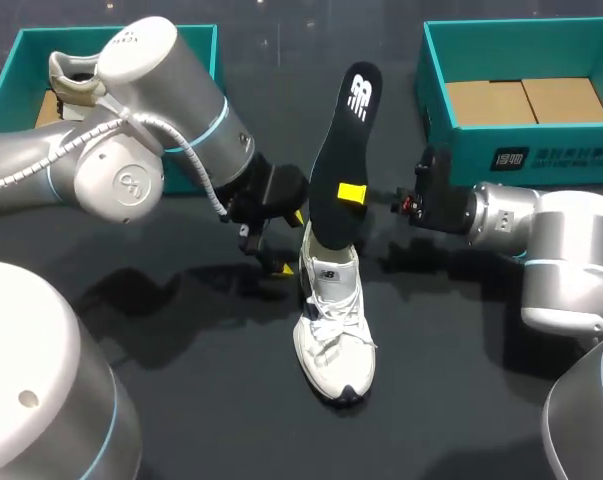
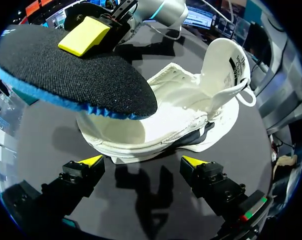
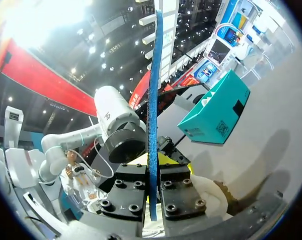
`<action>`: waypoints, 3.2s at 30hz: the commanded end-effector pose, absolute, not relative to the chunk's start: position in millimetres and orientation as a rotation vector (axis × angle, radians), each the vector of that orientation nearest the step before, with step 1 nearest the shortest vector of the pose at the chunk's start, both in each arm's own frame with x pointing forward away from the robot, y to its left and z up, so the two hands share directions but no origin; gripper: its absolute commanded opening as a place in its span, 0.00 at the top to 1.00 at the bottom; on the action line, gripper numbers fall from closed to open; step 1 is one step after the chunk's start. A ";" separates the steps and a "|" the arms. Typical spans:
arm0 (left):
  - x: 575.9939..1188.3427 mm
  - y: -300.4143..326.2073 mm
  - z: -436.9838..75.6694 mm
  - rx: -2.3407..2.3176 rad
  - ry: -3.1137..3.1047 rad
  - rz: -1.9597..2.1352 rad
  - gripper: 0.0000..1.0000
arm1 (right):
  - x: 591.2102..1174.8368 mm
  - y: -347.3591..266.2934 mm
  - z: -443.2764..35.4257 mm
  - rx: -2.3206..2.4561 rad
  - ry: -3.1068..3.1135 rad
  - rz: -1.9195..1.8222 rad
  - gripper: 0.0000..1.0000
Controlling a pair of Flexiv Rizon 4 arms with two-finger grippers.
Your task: Take the shoe out of the shoebox, open the shoe tongue, remove and reinsert the insole, then place the shoe into the shoebox
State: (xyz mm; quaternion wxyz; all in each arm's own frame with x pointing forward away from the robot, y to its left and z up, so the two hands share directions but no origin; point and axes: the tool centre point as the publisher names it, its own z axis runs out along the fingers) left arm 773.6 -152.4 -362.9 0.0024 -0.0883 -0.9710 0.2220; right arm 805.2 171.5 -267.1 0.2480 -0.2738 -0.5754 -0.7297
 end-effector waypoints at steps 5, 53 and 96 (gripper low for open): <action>773.8 -153.4 -364.0 -0.279 -3.046 0.695 0.00 | 807.0 180.9 -266.3 -0.725 -1.583 -2.002 1.00; 773.8 -153.4 -364.0 -0.279 -3.046 0.695 0.00 | 805.7 181.9 -288.8 -0.570 -1.766 -1.909 1.00; 773.8 -153.4 -364.0 -0.279 -3.046 0.695 0.00 | 746.7 180.1 -328.1 -0.713 -1.836 -1.740 1.00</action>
